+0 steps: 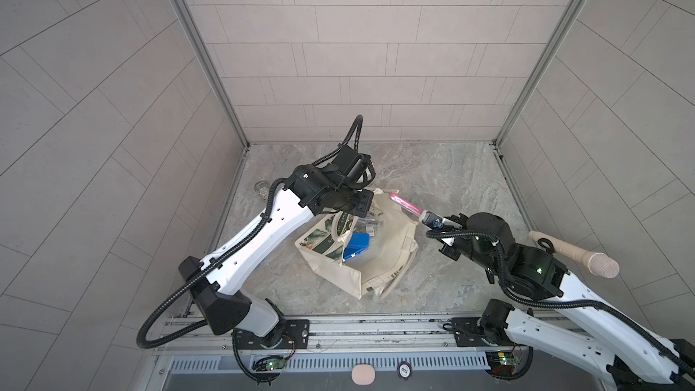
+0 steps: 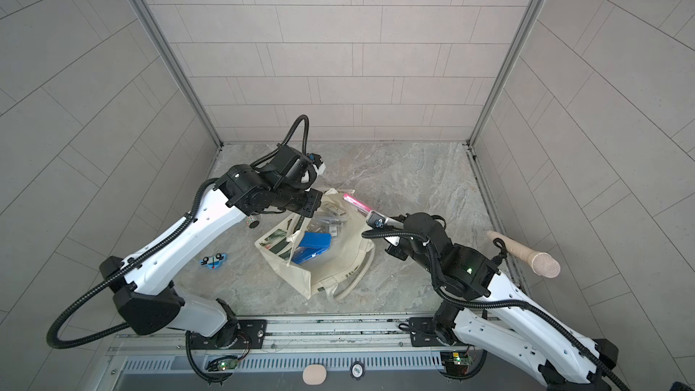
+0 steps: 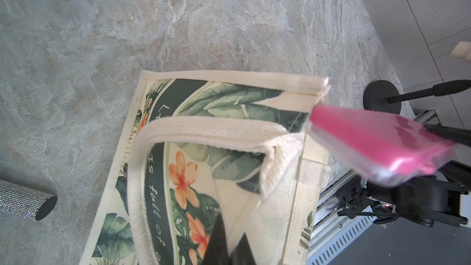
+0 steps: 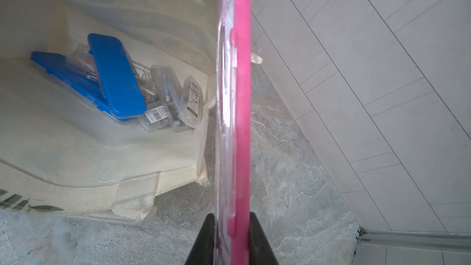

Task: Take out the compass set from the canvas bag
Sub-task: Place the compass set at the center of the board.

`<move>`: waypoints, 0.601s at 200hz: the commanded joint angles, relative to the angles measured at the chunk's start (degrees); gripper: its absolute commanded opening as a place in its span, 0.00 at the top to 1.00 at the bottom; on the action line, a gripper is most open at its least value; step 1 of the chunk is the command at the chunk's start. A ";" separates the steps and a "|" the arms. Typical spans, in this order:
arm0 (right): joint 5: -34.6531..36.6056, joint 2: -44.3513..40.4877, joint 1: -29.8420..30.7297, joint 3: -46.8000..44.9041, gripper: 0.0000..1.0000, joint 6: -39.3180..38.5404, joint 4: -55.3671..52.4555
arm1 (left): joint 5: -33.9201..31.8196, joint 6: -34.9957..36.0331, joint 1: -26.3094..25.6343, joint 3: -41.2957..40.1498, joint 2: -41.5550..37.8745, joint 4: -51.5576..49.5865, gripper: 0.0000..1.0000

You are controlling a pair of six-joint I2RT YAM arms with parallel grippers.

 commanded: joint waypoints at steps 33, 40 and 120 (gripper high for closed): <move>-8.08 3.03 -12.13 4.40 0.82 6.13 4.60 | 0.51 0.23 0.02 0.48 -0.75 0.87 1.00; -8.97 4.07 -13.70 4.90 0.82 7.11 4.51 | 0.64 0.15 0.02 0.48 -0.79 0.92 1.00; -14.52 17.97 -27.12 5.00 0.82 22.57 8.30 | 0.93 -0.02 0.02 0.24 -1.45 0.87 1.00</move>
